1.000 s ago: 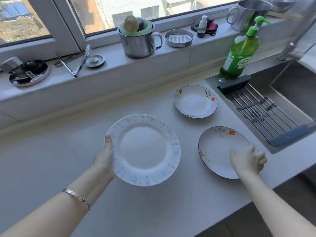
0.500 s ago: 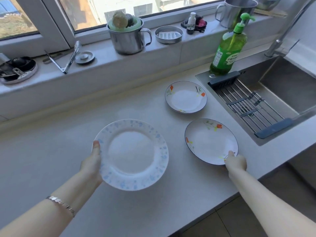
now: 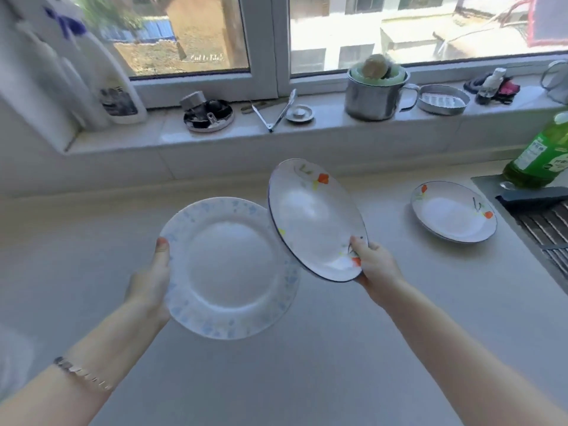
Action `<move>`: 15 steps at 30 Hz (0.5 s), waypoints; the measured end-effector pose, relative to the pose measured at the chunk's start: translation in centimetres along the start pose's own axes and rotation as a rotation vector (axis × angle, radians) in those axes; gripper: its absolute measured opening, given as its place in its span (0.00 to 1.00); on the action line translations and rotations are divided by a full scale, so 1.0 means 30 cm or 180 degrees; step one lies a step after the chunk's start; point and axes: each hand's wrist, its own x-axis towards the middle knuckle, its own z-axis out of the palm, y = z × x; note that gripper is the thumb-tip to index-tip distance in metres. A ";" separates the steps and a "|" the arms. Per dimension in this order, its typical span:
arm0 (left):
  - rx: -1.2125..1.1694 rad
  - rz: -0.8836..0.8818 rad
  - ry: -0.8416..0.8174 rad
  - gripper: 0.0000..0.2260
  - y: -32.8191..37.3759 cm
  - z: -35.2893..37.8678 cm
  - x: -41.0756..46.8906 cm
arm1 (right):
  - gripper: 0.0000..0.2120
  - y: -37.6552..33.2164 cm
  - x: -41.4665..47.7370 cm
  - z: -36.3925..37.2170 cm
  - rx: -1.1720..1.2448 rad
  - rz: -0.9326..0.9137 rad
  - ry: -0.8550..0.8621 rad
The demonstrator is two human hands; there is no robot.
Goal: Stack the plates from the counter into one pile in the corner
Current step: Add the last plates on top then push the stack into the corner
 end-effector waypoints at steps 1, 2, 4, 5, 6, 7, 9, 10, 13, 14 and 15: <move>-0.0084 0.0023 0.0093 0.19 0.016 -0.077 0.008 | 0.11 0.004 -0.024 0.087 -0.0082 -0.0067 -0.0078; -0.0164 0.0075 0.0215 0.18 0.034 -0.149 0.011 | 0.11 0.013 -0.048 0.169 -0.0138 -0.0126 -0.0126; -0.0300 0.0135 0.0454 0.18 0.068 -0.299 0.010 | 0.12 0.043 -0.103 0.336 -0.0157 -0.0182 -0.0178; -0.0397 0.0155 0.0536 0.18 0.083 -0.382 0.018 | 0.11 0.061 -0.132 0.419 -0.0126 -0.0177 -0.0207; -0.0521 0.0111 0.0587 0.18 0.095 -0.463 0.029 | 0.11 0.079 -0.162 0.497 -0.0092 -0.0158 -0.0228; -0.0666 0.0048 0.0593 0.20 0.098 -0.555 0.049 | 0.11 0.100 -0.190 0.577 -0.0055 -0.0127 -0.0260; -0.0895 -0.0003 0.0709 0.24 0.101 -0.746 0.090 | 0.10 0.141 -0.245 0.728 0.0050 -0.0044 -0.0339; -0.0945 -0.0008 0.0794 0.26 0.098 -0.835 0.106 | 0.10 0.161 -0.268 0.795 0.0092 0.0004 -0.0392; -0.1001 -0.0009 0.0930 0.28 0.094 -1.068 0.150 | 0.10 0.218 -0.319 0.973 0.0174 0.0118 -0.0594; -0.1004 -0.0015 0.0985 0.27 0.095 -1.131 0.163 | 0.10 0.237 -0.336 1.023 0.0187 0.0153 -0.0632; -0.1045 -0.0008 0.1083 0.26 0.097 -1.190 0.178 | 0.10 0.257 -0.350 1.068 0.0187 0.0189 -0.0653</move>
